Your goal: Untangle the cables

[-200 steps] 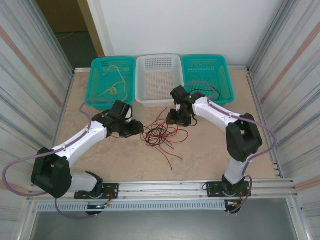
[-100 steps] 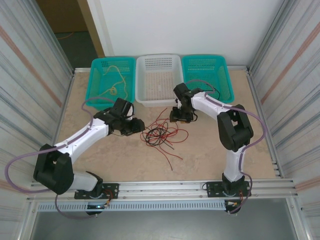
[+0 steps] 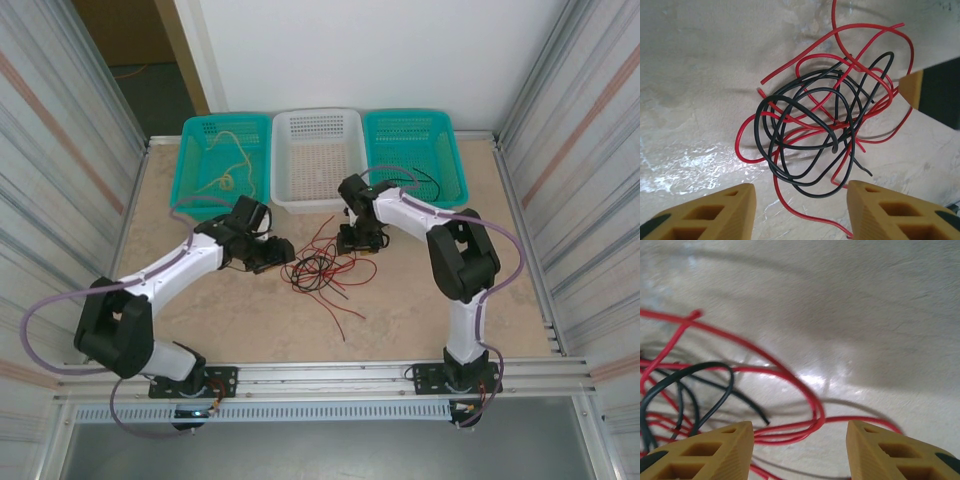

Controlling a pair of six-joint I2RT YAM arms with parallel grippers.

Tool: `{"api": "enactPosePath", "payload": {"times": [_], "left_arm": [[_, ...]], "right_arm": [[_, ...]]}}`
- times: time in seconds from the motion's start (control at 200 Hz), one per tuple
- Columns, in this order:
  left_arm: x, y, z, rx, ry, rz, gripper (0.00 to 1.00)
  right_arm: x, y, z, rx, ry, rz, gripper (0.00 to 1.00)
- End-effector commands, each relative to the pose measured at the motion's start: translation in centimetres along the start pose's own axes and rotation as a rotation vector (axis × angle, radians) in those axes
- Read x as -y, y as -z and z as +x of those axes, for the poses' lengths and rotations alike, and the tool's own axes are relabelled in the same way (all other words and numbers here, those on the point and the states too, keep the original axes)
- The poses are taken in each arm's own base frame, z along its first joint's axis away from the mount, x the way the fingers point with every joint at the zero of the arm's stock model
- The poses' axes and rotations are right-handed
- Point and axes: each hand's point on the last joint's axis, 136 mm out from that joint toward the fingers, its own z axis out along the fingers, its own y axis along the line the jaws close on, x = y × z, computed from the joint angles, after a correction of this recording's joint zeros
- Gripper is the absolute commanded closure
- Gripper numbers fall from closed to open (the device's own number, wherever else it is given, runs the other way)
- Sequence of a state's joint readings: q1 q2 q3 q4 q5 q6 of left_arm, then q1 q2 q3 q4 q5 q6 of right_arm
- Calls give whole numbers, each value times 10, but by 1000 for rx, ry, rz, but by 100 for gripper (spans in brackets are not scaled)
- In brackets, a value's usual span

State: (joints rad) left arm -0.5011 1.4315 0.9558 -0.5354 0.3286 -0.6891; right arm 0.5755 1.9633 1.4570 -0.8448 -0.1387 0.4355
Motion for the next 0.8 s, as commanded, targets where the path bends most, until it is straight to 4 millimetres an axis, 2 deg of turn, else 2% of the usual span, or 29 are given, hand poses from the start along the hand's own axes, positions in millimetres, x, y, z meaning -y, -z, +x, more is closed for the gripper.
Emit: {"api": "enactPosePath", "payload": {"times": [0.0,0.165,0.371,0.581,0.701,0.797], "left_arm": [[11,-6,-3,-12,45,54,46],[17,-12,-12,4,68,70,47],[14,-26,-17,-15,102,44,52],[14,-26,-17,-6,122,52,55],[10,-25,-14,-8,118,42,55],[9,-24,-11,-10,118,39,56]], "right_arm": [[-9,30,3,61,41,29,49],[-25,45,9,99,49,-10,49],[-52,55,13,125,63,-110,49],[-54,31,17,61,54,-120,58],[-65,19,20,20,64,-168,61],[-62,7,21,-6,52,-153,64]]}}
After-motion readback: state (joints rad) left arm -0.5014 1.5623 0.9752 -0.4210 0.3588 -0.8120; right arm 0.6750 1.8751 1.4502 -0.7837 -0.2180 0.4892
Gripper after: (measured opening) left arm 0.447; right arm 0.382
